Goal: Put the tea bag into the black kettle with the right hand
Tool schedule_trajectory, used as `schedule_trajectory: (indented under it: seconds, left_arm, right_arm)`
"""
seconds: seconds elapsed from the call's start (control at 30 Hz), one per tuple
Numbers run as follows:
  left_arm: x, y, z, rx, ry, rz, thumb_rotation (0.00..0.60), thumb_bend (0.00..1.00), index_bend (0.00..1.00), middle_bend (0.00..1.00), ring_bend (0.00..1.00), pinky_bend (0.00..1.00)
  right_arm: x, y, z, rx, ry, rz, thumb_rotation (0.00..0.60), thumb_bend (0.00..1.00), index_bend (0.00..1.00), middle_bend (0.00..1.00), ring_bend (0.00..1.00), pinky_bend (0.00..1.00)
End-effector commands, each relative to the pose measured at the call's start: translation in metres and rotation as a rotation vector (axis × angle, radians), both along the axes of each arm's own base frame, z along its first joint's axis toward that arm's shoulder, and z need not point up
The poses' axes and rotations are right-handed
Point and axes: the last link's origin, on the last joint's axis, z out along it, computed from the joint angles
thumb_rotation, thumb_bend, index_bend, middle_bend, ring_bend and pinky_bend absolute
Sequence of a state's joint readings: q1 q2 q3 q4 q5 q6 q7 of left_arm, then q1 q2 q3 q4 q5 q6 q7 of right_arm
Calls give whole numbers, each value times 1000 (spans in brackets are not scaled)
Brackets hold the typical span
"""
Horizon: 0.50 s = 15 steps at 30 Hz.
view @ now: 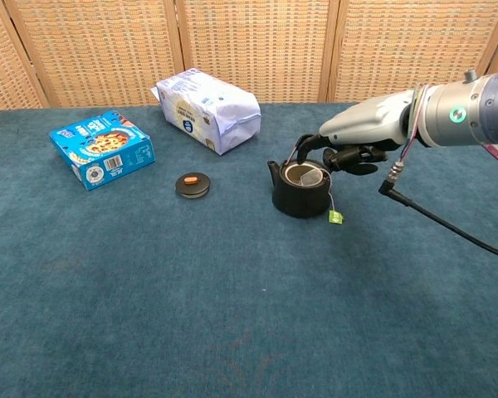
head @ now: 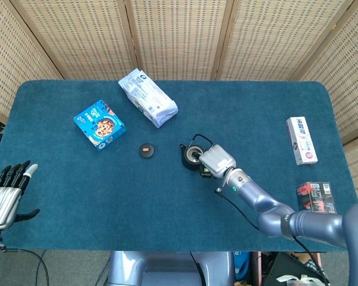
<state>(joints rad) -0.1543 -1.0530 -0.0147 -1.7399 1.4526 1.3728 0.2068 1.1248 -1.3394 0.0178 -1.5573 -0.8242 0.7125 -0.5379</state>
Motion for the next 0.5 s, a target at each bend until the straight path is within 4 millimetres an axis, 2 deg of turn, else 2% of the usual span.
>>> schedule_trajectory:
  seconds: [0.03,0.33,0.5]
  left_arm:
    - [1,0,0,2,-1,-2,600,70,0,0,0,0]
    - [1,-1,2,14,-7,1,600,71,0,0,0,0]
    - [1,-2,3,23,-12,-1,600,71,0,0,0,0]
  right_arm:
    - [3,3,9,-21,-20,16,0,1000,169,917,832,711]
    - [2,22,37,-113,-137,52,0,993,169,867,832,711]
    - [-11,33,58,-200,-229,46,0,883,169,797,779,688]
